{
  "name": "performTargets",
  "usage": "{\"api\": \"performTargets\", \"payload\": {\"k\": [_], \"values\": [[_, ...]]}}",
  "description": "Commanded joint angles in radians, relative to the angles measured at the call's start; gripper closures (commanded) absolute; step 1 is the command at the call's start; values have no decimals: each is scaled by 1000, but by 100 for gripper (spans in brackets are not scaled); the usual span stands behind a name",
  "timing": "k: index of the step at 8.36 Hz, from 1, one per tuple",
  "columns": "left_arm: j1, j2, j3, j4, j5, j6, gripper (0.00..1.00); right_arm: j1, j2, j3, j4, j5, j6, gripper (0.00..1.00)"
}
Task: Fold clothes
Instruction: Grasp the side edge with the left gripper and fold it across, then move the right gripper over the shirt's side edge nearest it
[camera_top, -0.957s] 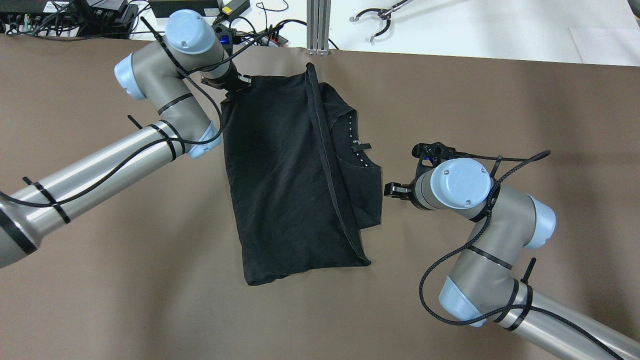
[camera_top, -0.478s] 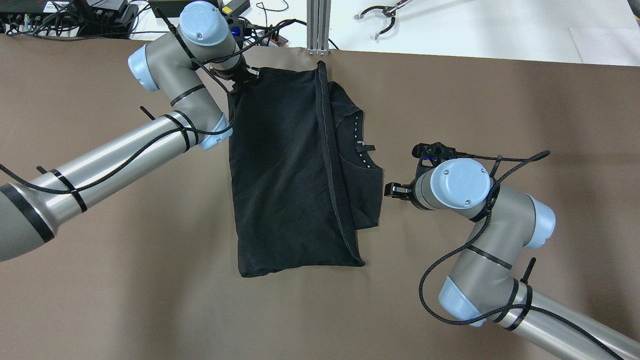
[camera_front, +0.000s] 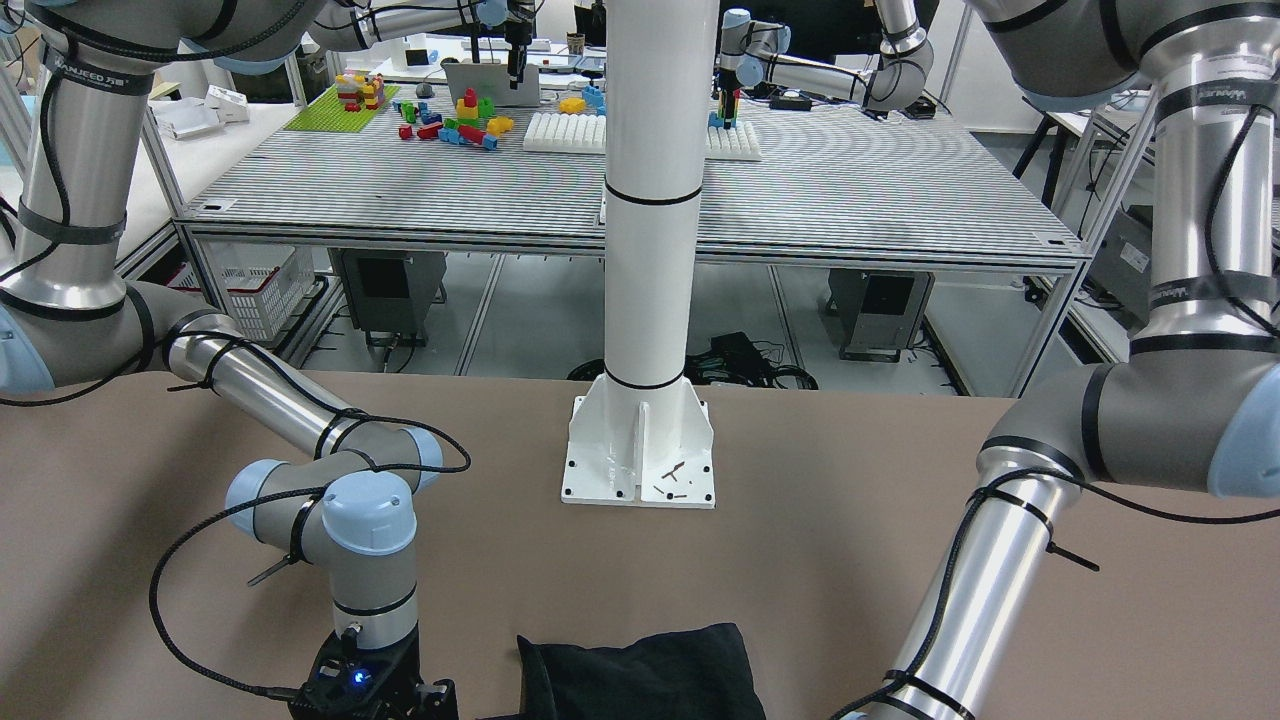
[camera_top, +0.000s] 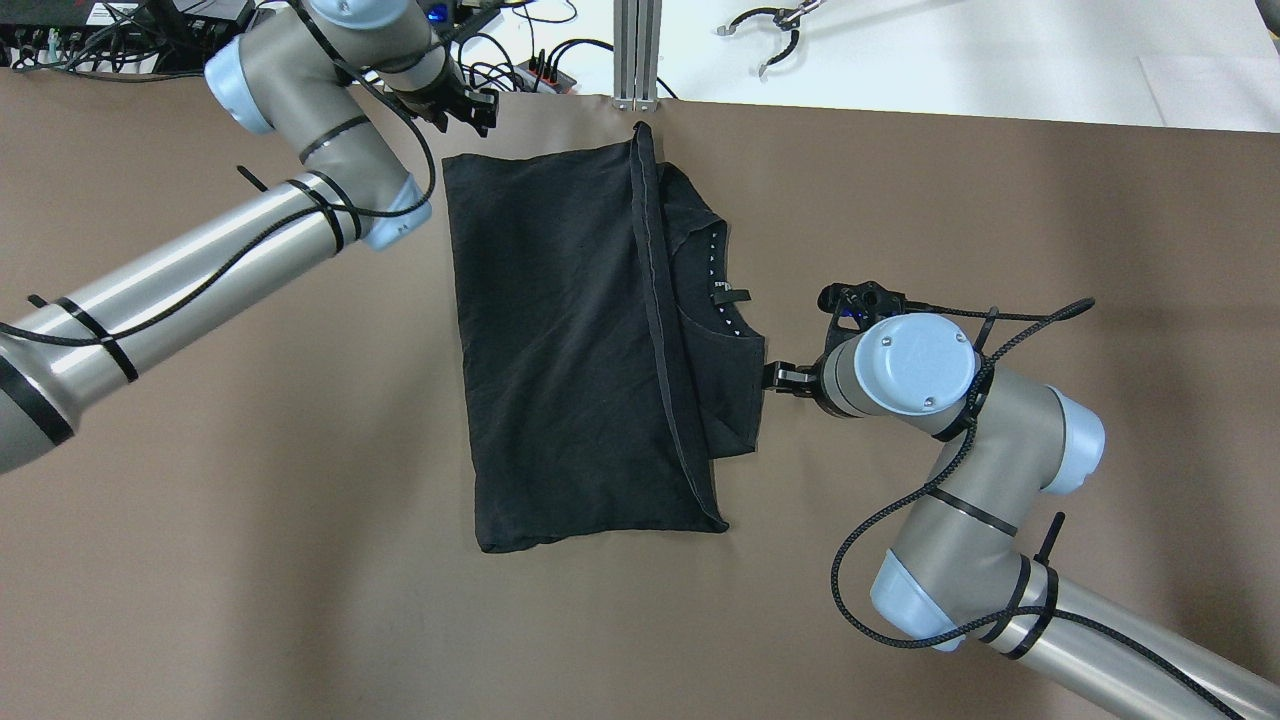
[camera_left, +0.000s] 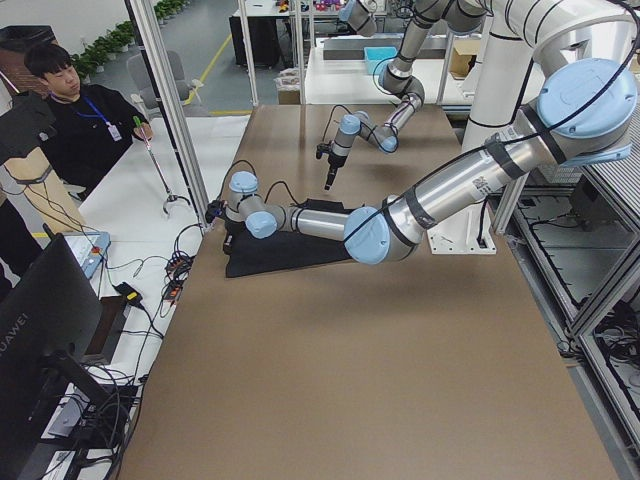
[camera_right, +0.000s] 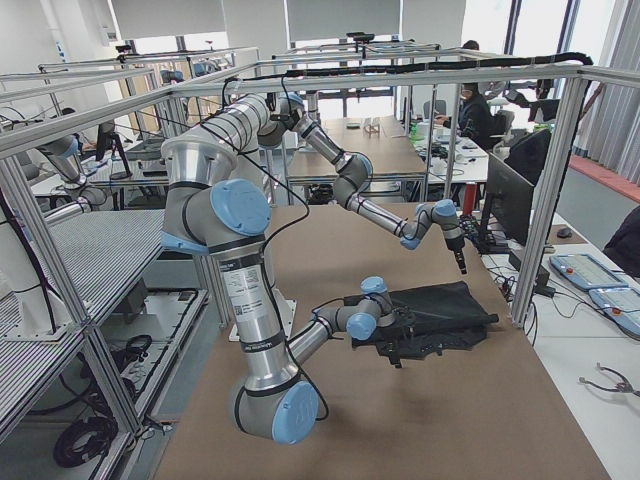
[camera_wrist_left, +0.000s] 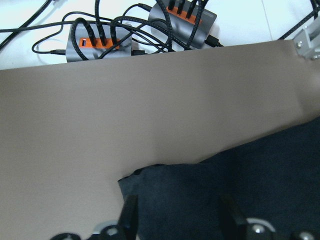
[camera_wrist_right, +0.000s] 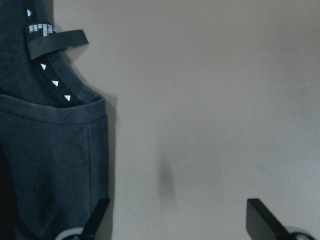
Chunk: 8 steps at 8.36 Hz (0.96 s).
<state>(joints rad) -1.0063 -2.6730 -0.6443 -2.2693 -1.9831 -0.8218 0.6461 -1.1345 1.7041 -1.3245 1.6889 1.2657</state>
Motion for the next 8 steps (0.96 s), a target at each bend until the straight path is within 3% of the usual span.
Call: {"api": "performTargets", "payload": {"k": [1,2,6,8], "values": [[-80,134,-156,1,-163,50,6,0,63,-21,-5,0,17,6],[-77,175,-210,1,-161,49,6,-2,123,-82,-5,0,87,6],[-74,191,-225,-4,-158,47,6,-26,427,-412,-27,-12,133,6],[-74,193,-225,-6,-157,43,6,-46,501,-481,-87,-17,104,6]]}}
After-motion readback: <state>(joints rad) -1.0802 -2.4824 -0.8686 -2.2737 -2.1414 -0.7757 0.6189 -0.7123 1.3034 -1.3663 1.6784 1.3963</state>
